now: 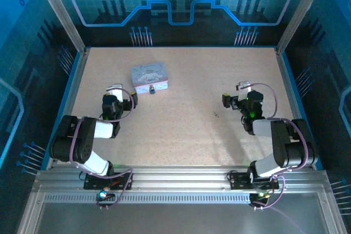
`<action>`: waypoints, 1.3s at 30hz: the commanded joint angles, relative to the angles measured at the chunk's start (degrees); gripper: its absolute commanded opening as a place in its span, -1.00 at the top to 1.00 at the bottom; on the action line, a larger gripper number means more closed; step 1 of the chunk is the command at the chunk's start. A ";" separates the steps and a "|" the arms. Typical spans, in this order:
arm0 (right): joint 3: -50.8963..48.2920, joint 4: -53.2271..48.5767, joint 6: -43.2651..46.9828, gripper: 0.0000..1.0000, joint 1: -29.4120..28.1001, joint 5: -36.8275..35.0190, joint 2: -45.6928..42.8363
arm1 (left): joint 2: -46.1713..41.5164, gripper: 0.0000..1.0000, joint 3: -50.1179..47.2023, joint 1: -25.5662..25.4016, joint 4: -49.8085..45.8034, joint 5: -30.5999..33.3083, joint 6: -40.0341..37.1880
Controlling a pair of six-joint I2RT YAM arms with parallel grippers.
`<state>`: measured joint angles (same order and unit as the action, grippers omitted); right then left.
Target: Unlock the padlock with the key
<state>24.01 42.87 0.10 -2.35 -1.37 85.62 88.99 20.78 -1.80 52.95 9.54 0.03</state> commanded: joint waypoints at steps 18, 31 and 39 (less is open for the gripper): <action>0.99 -0.25 0.39 -1.00 -0.47 -0.30 0.51 | -0.13 -0.98 0.89 0.46 0.25 -1.01 0.06; 1.14 -1.23 -0.54 -1.00 0.40 0.02 -0.35 | -2.48 -0.98 -2.95 0.48 5.84 1.27 0.88; 3.48 -12.55 -1.45 -1.00 0.76 -0.90 -7.87 | -17.28 -0.98 -1.60 0.48 -8.89 2.51 1.70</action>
<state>25.54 35.33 -0.40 -2.20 -1.39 80.60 76.49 17.63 -1.80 49.95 10.87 0.14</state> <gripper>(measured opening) 0.998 0.988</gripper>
